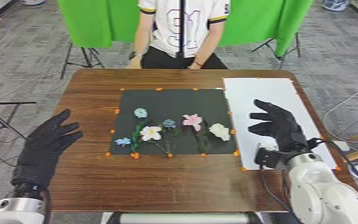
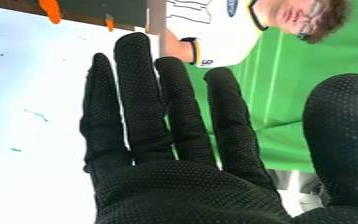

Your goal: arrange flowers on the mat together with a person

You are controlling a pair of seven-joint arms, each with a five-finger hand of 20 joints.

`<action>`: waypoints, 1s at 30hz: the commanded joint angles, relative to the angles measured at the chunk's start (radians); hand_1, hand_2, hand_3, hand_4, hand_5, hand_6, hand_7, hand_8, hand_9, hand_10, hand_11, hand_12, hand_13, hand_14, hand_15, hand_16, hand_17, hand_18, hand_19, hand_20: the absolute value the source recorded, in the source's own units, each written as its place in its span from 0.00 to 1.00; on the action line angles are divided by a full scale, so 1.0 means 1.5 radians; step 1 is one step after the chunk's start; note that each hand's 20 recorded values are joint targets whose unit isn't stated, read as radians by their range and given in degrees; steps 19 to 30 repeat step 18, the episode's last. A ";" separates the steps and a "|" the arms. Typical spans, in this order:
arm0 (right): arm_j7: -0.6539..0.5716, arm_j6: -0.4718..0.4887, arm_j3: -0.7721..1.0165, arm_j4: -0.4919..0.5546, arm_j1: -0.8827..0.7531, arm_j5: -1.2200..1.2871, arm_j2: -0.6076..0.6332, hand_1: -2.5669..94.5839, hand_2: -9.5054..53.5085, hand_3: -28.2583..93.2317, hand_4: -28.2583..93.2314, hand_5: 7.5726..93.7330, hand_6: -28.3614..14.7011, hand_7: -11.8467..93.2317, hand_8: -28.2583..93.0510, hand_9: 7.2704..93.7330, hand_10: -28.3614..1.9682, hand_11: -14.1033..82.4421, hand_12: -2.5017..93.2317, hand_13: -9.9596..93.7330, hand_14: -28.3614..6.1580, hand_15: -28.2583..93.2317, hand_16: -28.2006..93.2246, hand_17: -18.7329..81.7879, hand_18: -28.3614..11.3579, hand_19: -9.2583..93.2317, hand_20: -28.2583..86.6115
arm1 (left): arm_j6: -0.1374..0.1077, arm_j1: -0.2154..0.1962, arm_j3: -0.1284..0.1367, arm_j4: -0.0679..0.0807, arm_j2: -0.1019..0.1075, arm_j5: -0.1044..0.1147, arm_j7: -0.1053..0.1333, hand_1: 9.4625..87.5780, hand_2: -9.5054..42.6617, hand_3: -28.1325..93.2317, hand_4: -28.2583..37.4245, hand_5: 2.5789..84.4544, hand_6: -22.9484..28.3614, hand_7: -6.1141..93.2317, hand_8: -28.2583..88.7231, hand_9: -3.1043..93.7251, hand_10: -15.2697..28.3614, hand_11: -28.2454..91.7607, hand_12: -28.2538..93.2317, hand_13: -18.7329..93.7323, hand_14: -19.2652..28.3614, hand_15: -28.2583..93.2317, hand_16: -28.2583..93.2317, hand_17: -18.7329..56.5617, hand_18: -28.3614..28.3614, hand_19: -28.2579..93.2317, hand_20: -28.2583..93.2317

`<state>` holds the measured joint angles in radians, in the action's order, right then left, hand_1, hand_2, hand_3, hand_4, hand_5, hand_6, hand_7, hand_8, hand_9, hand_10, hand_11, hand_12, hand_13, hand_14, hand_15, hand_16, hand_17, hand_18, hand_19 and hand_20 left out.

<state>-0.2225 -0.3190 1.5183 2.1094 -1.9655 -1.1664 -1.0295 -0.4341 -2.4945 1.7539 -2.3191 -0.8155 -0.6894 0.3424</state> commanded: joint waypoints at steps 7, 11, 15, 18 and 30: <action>0.009 0.003 0.003 0.004 -0.013 -0.002 -0.007 0.23 0.24 0.83 0.03 0.42 0.65 0.25 0.14 0.48 0.37 0.33 0.18 0.54 0.23 0.71 0.30 0.36 0.06 0.70 0.36 | -0.007 -0.009 -0.003 -0.002 0.000 0.001 0.002 0.18 0.29 0.89 0.00 0.37 0.59 0.24 0.14 0.34 0.78 0.52 0.31 0.36 0.93 0.74 0.13 0.14 0.90 0.67 0.30; 0.008 0.003 0.002 0.004 -0.011 -0.003 -0.006 0.23 0.24 0.83 0.03 0.42 0.65 0.25 0.14 0.48 0.37 0.33 0.18 0.54 0.23 0.71 0.30 0.36 0.06 0.70 0.36 | -0.006 -0.004 -0.004 0.000 -0.002 0.000 -0.001 0.18 0.29 0.89 0.00 0.37 0.59 0.24 0.14 0.34 0.78 0.52 0.31 0.36 0.93 0.74 0.13 0.14 0.90 0.67 0.30; 0.008 0.004 0.001 0.004 -0.011 -0.003 -0.006 0.23 0.24 0.83 0.03 0.42 0.65 0.25 0.14 0.48 0.37 0.33 0.18 0.54 0.23 0.71 0.30 0.36 0.06 0.70 0.36 | -0.007 -0.005 -0.004 -0.001 0.000 0.001 0.001 0.18 0.29 0.89 0.00 0.37 0.59 0.24 0.14 0.34 0.78 0.52 0.31 0.36 0.93 0.74 0.13 0.14 0.90 0.67 0.30; 0.006 0.004 -0.001 0.003 -0.007 -0.004 -0.005 0.23 0.24 0.83 0.03 0.42 0.65 0.25 0.14 0.48 0.37 0.33 0.18 0.54 0.23 0.71 0.30 0.36 0.06 0.70 0.36 | -0.007 -0.005 -0.003 -0.001 0.000 0.000 0.001 0.18 0.29 0.89 0.00 0.37 0.59 0.24 0.14 0.34 0.78 0.52 0.31 0.36 0.93 0.74 0.13 0.14 0.90 0.67 0.30; 0.006 0.004 -0.001 0.003 -0.007 -0.004 -0.005 0.23 0.24 0.83 0.03 0.42 0.65 0.25 0.14 0.48 0.37 0.33 0.18 0.54 0.23 0.71 0.30 0.36 0.06 0.70 0.36 | -0.007 -0.005 -0.003 -0.001 0.000 0.000 0.001 0.18 0.29 0.89 0.00 0.37 0.59 0.24 0.14 0.34 0.78 0.52 0.31 0.36 0.93 0.74 0.13 0.14 0.90 0.67 0.30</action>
